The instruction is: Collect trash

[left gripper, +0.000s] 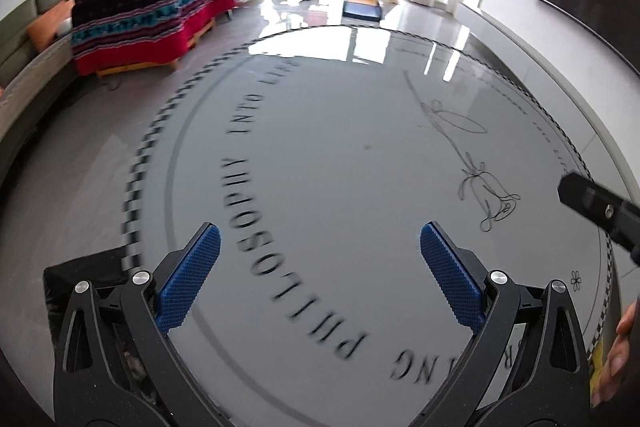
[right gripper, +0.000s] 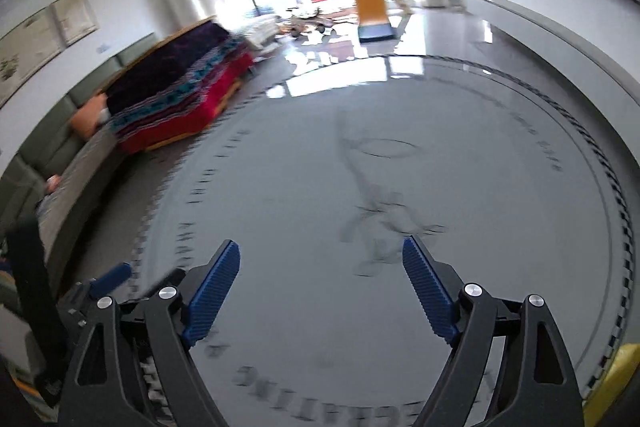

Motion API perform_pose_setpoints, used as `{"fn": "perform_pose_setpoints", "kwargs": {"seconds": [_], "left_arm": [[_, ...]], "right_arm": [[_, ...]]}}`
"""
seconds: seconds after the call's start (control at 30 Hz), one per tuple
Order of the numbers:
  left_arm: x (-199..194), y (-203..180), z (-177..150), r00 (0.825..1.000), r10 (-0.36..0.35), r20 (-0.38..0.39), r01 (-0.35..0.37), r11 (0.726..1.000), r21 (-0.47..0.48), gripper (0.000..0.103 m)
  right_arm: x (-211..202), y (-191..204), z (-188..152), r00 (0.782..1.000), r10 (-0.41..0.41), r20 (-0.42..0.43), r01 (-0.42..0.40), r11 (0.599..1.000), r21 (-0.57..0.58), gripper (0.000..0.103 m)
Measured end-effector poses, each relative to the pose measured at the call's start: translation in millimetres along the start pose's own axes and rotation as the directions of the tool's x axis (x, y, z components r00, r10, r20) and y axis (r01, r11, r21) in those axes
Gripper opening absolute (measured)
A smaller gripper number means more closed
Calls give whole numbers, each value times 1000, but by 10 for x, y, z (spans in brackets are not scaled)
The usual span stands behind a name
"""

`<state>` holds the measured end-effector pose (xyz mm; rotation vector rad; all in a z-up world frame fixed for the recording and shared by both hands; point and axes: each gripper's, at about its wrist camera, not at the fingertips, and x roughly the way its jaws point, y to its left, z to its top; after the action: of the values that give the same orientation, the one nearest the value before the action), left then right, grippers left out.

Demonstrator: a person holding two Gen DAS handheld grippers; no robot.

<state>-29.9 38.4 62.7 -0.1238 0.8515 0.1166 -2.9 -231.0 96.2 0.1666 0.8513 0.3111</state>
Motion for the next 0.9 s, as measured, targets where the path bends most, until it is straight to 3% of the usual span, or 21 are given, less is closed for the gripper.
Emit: {"fn": "perform_pose_setpoints", "kwargs": {"seconds": [0.33,0.7,0.9], "left_arm": [[454,-435,5,999,13,-30,-10,996,91,97],[744,-508,-88,996,25,-85,-16,995,102,97],[778,-504,-107,994,25,-102,-15,995,99,97]], "right_arm": [[298,-585,-214,983,-180,-21,179,983,-45,84],[665,-641,-302,979,-184,-86,177,981,-84,84],[751,-608,-319,974,-212,-80,201,972,-125,90]]}}
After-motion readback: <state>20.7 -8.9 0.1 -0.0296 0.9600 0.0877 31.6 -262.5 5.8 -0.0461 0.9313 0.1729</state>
